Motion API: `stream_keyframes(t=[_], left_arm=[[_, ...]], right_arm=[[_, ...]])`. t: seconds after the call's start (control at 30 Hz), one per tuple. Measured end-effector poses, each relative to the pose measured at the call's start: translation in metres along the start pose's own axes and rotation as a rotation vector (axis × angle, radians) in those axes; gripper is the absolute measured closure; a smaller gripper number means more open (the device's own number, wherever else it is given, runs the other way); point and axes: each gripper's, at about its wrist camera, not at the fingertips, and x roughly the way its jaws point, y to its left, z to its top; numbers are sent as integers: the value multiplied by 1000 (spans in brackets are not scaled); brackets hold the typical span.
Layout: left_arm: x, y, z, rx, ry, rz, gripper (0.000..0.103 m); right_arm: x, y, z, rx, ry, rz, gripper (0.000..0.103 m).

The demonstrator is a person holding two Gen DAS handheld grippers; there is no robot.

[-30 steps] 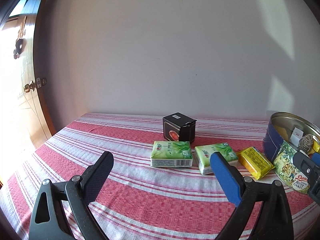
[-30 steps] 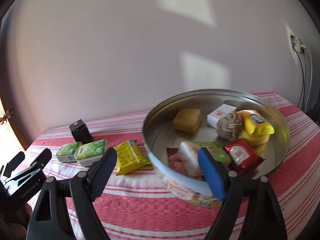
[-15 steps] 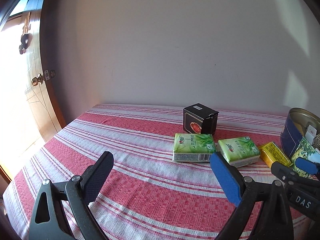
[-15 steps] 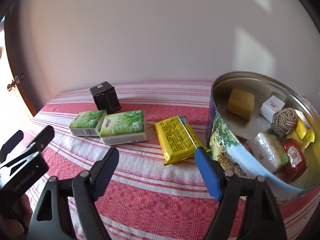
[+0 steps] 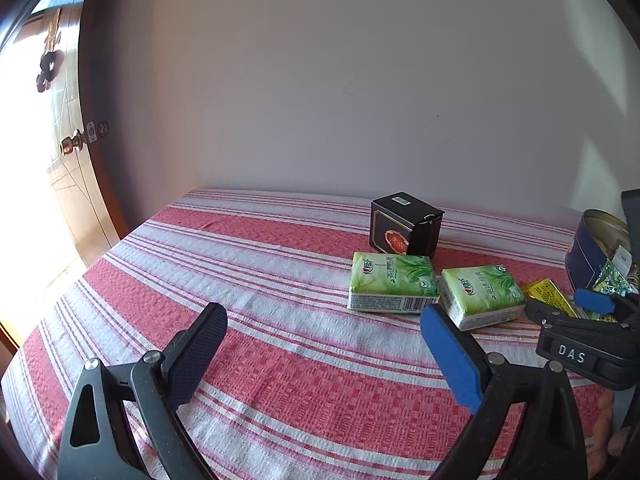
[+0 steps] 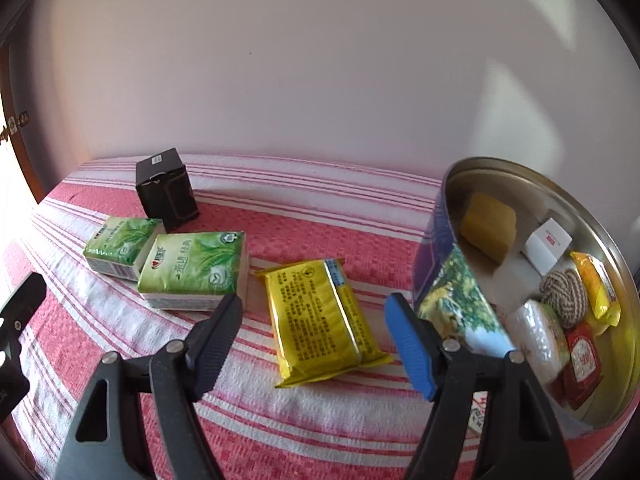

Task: Organize objects
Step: 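Grasp the green tissue pack with the left gripper while the right grasps the yellow snack pack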

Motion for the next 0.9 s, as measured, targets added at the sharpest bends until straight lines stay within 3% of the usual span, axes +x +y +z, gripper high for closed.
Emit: stream_keyframes(t=[0.1, 0.27, 0.33, 0.43, 0.63, 0.77, 0.9], left_arm=[[5, 5, 0, -19, 24, 11, 4], [12, 7, 0, -28, 53, 10, 4], [15, 9, 0, -42, 67, 3, 4], [21, 13, 2, -81, 77, -21, 4], [29, -8, 14, -31, 77, -97, 4], [52, -22, 28, -1, 114, -65, 4], [84, -31, 37, -6, 187, -74, 4]], right_arm=[[23, -1, 2, 12, 113, 3, 39], [24, -4, 3, 21, 106, 28, 39], [21, -5, 1, 16, 99, 40, 50], [17, -6, -2, 13, 93, 62, 51], [-17, -12, -6, 69, -27, 138, 51], [-37, -9, -6, 59, -108, 94, 51], [-32, -13, -1, 69, -115, 56, 51]])
